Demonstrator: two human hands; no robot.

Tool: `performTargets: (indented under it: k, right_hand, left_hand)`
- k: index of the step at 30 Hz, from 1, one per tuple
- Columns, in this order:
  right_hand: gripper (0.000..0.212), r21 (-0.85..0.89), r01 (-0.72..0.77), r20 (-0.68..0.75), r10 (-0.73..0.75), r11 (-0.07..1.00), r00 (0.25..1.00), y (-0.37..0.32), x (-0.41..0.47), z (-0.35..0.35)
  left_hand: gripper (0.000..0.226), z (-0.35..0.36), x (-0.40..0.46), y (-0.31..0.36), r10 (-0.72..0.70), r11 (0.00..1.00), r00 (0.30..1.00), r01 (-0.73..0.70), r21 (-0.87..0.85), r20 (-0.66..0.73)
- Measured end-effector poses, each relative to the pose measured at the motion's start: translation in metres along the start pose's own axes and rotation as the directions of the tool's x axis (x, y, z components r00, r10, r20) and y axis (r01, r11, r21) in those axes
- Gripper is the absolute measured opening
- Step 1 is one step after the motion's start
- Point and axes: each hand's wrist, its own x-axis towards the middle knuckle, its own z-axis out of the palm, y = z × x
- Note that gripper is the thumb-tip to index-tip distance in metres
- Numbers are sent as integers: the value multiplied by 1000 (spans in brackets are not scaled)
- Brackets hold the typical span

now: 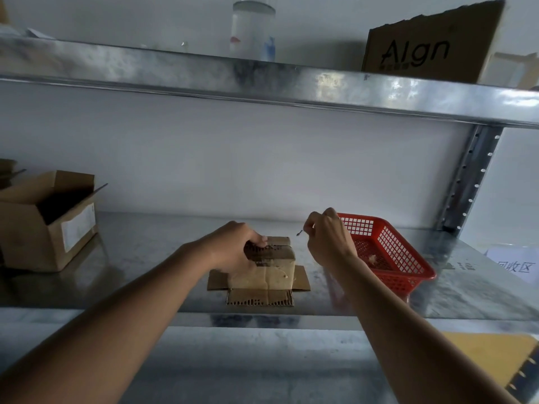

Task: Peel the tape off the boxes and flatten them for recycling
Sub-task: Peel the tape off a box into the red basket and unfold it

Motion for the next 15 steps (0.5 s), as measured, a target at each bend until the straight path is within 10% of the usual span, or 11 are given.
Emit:
performTargets:
  k: [4, 7, 11, 15]
  right_hand:
    - [16, 277, -123, 47, 114, 953, 992, -2, 3, 3]
    - [10, 701, -383, 242, 305, 602, 921, -13, 5, 0]
    - [10, 842, -530, 485, 291, 98, 824, -16, 3, -6]
    - [12, 833, -552, 521, 299, 23, 799, -4, -4, -5]
  left_hand:
    - [72, 1, -1, -3, -14, 993, 1000, 12, -116, -19]
    - [59, 7, 2, 1, 4, 993, 996, -15, -118, -87]
    - [44, 12, 2, 2, 16, 992, 987, -35, -123, -157]
    - [42, 12, 4, 1, 41, 993, 989, -57, -108, -140]
